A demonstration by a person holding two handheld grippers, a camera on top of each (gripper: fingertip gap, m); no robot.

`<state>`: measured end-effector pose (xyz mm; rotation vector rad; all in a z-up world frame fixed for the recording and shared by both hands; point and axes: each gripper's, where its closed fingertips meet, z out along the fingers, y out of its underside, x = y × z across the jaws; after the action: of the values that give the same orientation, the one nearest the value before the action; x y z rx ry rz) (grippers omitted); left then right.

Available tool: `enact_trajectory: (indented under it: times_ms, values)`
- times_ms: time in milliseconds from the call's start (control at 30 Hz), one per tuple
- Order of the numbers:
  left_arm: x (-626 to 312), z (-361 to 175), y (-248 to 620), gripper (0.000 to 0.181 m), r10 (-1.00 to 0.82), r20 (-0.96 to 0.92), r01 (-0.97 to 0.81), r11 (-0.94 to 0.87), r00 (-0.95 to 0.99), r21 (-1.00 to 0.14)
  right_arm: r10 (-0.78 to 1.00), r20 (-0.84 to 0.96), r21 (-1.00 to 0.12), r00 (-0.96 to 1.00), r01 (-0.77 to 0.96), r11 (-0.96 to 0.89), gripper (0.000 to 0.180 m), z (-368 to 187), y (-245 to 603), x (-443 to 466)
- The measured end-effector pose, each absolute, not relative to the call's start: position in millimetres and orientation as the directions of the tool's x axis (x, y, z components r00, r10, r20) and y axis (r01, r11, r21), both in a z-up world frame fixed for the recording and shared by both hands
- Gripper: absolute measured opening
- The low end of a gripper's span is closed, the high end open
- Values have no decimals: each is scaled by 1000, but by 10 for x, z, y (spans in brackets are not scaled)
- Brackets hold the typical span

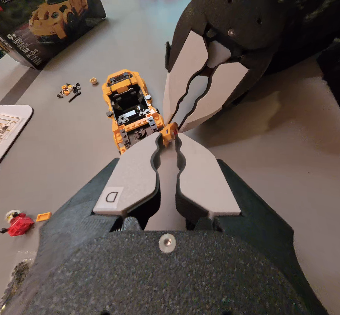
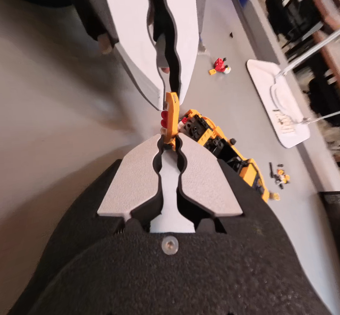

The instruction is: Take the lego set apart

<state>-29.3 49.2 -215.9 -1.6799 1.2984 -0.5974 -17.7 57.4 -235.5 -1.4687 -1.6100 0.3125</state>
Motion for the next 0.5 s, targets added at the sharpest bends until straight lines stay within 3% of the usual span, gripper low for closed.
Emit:
enact_trajectory:
  times_ms: [133, 333, 500]
  values:
    - [-287, -2078, 410, 11, -947, -182, -467, 39, 263, -883, 863, 501, -710, 65, 601, 367, 12, -2280, 519, -198]
    - [-267, -1938, 237, 11, -957, -247, -398, 169, 153, -902, 989, 143, -897, -21, 420, 139, 22, -2146, 334, -164]
    - [-233, -1935, 144, 10, -954, -282, -394, 221, 105, -892, 993, 70, -923, -92, 371, 99, 17, -2090, 193, -193]
